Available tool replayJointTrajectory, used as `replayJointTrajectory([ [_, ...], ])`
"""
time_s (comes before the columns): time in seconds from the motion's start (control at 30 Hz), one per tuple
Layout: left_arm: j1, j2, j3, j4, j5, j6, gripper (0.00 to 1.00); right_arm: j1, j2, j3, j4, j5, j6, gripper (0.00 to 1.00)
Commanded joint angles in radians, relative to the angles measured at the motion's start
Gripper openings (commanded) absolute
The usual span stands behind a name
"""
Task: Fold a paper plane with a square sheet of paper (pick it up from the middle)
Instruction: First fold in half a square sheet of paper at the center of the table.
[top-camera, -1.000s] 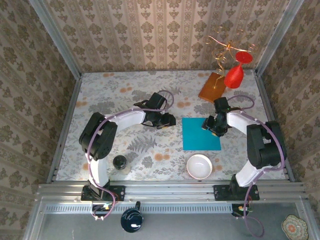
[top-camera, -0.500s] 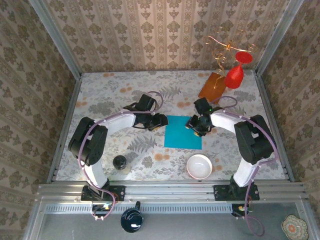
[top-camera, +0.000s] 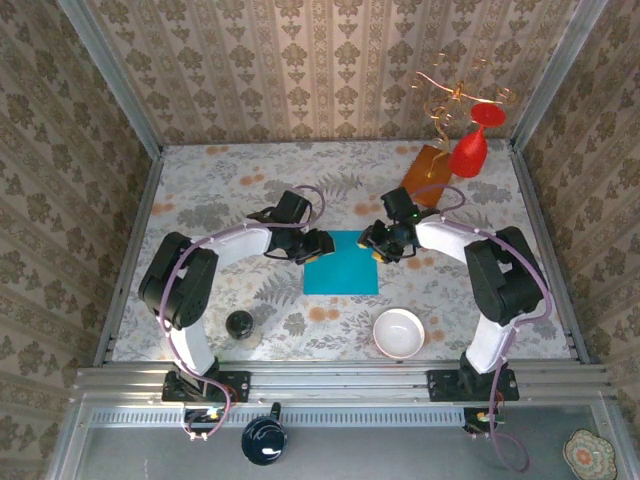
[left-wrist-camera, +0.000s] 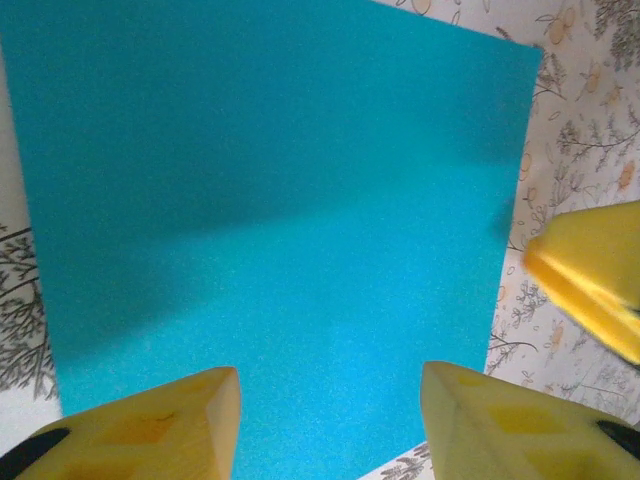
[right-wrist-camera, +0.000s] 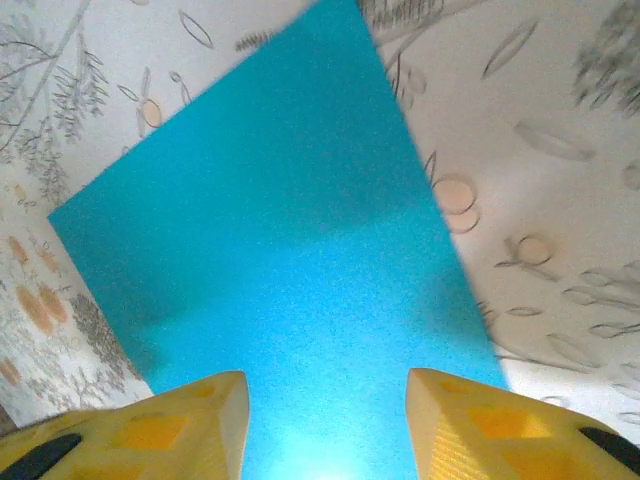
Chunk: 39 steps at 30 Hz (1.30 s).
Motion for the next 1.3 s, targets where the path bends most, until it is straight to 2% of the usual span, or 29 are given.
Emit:
replayJointTrajectory([
  [0.0, 0.000, 0.035, 0.040, -0.003, 0.016, -0.006, 0.52, -0.021, -0.009, 0.005, -0.091, -0.060, -0.151, 0.44],
  [0.43, -0.005, 0.067, 0.011, 0.017, -0.008, -0.042, 0.64, -0.013, 0.093, 0.027, -0.074, -0.118, -0.224, 0.36],
  [0.87, -0.001, 0.039, -0.039, 0.064, -0.014, -0.064, 0.80, 0.043, 0.164, 0.050, 0.024, -0.183, -0.166, 0.34],
  [1.07, 0.007, -0.006, -0.065, 0.045, -0.055, -0.053, 0.82, 0.043, 0.159, 0.050, 0.023, -0.158, -0.170, 0.33],
  [1.27, 0.008, 0.005, -0.082, 0.081, -0.034, -0.068, 0.82, 0.049, 0.183, 0.047, 0.082, -0.221, -0.145, 0.32],
])
